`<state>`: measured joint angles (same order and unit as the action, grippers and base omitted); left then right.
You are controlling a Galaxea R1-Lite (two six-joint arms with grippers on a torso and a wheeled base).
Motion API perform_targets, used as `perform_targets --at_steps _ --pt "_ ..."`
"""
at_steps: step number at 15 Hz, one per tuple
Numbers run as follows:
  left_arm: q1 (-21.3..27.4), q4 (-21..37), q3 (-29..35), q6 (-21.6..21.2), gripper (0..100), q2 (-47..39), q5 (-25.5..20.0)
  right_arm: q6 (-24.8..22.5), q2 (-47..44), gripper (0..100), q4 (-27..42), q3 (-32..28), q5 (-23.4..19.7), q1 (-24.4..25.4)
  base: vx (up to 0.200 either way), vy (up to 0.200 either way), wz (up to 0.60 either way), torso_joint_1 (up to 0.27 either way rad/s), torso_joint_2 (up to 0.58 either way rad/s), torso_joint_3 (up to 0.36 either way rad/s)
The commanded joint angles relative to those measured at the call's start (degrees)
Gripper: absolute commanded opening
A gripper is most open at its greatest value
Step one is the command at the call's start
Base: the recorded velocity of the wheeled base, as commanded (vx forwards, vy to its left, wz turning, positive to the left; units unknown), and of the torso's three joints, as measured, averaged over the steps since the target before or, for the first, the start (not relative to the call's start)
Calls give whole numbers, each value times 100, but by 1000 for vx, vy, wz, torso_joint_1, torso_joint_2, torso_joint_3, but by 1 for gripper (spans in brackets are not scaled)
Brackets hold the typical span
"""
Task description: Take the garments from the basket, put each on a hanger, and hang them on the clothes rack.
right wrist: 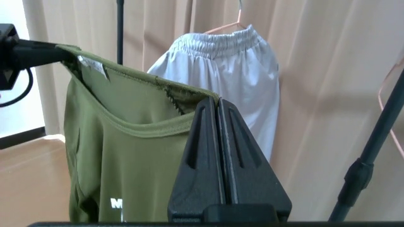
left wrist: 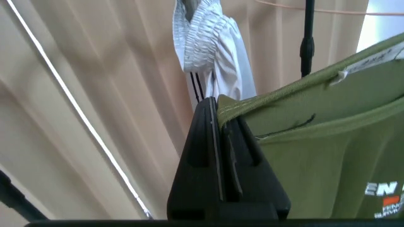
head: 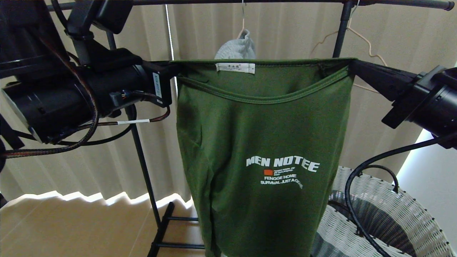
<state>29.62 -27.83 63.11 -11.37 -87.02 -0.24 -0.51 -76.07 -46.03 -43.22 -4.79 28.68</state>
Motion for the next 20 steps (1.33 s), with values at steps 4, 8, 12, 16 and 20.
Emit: perform_targets --at_steps 4,8,12,16,20 --pt "8 -293 -238 -5 0 -26 -2 -2 -13 0 -11 164 -13 6 0 0 0 0 0 0" --pt "0 -293 -238 4 0 -17 -2 -10 -136 0 -20 147 -4 6 0 0 0 0 0 0" --pt "-9 -293 -238 4 0 -17 -2 -133 -145 0 -20 164 -13 -3 0 0 0 0 0 0" --pt "-9 -293 -264 4 0 0 7 -142 -145 0 -11 173 -13 6 0 0 0 0 0 0" --pt "-80 -293 -510 4 0 220 -2 -142 -145 0 -37 208 -13 -3 0 0 0 0 0 0"
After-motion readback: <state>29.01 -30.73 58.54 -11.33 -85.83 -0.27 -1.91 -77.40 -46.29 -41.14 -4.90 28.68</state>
